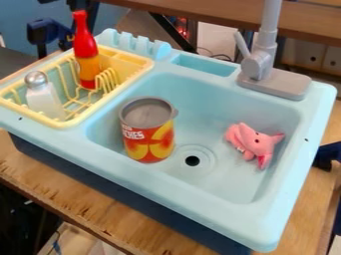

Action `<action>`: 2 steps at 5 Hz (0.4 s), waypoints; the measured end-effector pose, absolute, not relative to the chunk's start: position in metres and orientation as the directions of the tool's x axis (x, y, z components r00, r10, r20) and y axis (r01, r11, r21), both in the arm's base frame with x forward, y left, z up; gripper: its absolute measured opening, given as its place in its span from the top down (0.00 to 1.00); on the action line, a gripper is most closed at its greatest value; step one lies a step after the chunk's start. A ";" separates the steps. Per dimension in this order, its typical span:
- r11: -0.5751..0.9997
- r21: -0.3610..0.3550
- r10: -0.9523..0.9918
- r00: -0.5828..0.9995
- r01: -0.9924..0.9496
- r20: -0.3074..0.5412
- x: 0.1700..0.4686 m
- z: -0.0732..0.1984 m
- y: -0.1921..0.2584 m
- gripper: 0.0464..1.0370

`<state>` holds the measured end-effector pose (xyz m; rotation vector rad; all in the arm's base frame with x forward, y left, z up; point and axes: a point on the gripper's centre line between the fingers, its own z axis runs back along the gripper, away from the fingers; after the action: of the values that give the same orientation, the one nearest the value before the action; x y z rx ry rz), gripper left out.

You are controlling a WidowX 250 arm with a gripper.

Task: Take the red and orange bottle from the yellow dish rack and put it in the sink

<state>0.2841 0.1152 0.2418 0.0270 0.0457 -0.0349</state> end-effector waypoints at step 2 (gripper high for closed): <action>0.992 0.050 -0.115 0.992 0.117 -0.050 0.309 0.216 0.136 0.04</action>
<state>0.3089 0.1358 0.2156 0.0534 0.0475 -0.1165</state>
